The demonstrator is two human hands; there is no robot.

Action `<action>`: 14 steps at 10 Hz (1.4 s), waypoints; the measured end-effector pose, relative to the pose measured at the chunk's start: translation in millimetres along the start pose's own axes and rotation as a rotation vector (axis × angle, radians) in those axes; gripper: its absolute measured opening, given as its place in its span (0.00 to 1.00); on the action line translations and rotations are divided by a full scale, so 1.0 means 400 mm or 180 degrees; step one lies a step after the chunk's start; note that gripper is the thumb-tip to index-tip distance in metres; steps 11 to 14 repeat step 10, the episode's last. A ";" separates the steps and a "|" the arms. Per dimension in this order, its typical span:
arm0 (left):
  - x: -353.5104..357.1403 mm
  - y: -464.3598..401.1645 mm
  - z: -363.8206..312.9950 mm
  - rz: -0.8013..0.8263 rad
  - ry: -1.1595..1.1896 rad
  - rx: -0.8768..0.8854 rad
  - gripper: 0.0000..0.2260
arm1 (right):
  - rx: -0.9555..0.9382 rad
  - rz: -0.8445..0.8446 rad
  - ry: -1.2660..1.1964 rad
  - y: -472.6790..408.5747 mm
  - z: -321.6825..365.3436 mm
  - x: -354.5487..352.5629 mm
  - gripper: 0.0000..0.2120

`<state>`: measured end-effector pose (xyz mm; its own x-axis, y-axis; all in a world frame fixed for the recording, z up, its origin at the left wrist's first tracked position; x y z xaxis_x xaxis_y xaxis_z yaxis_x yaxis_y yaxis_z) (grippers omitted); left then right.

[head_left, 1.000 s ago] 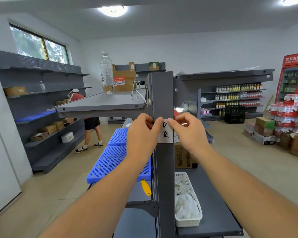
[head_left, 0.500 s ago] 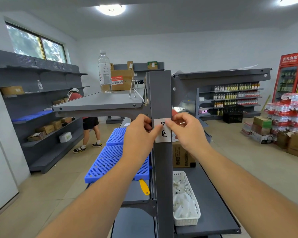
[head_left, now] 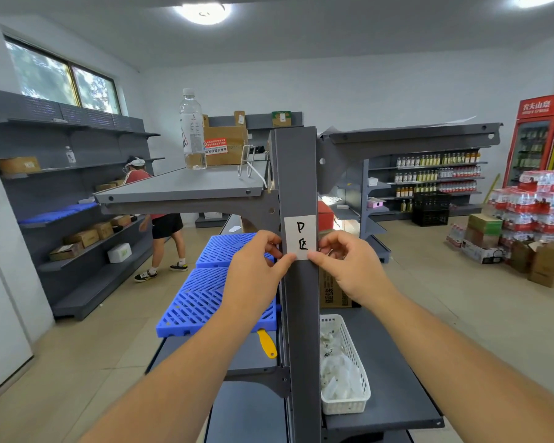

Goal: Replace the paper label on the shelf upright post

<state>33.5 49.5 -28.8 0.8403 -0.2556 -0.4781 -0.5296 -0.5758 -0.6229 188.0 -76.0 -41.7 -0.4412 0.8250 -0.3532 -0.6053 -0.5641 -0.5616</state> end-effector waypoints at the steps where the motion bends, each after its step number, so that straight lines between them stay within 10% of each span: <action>1: 0.002 0.002 0.007 0.0040 -0.0015 -0.0004 0.14 | -0.0010 0.0036 -0.0015 0.003 0.001 -0.001 0.10; 14: -0.006 0.012 0.032 0.0289 0.0549 -0.0427 0.06 | 0.0166 -0.0146 0.0468 0.054 0.054 -0.050 0.05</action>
Point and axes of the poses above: each hand's wrist, its own y-axis away from the middle knuckle, its own x-axis out of the palm, z = x × y, the point moved 4 cm from there along -y, towards the middle knuckle, and after that the axes turned 1 degree about x, right-handed, at the moved point
